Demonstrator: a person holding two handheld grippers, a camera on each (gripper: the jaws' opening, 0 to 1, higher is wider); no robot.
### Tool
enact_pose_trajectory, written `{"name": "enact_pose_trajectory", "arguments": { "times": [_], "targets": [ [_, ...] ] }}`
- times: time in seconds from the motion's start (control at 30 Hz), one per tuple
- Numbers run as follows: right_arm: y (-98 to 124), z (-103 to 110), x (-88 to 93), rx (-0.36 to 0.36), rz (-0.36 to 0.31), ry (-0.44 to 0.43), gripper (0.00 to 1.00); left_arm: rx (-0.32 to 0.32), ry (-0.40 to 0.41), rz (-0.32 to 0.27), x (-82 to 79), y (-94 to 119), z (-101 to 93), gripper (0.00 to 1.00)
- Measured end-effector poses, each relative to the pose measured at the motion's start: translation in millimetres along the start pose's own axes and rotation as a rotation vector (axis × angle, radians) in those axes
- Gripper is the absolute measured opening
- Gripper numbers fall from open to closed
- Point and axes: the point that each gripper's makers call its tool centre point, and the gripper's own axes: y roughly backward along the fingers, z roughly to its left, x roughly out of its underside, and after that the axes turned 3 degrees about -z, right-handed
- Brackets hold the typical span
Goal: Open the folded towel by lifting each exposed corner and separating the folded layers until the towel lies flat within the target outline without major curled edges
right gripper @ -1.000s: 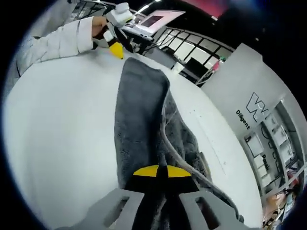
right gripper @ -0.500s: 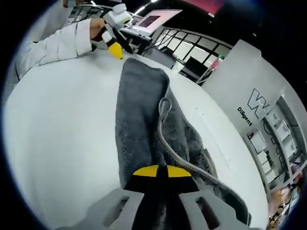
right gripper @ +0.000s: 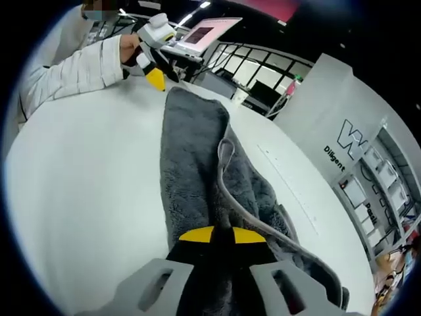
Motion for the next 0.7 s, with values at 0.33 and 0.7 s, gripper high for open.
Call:
{"name": "enact_pose_trajectory", "arguments": {
  "times": [0.33,0.7],
  "targets": [
    [11.1,-0.7,-16.9,0.013,-0.04,-0.001,0.08,-0.004,0.003,-0.002,-1.5,0.6,3.2,0.97],
    [11.6,-18.9,-34.8,0.059,-0.084,-0.015,0.23,-0.005,0.003,-0.002,-1.5,0.5,3.2,0.97]
  ]
}}
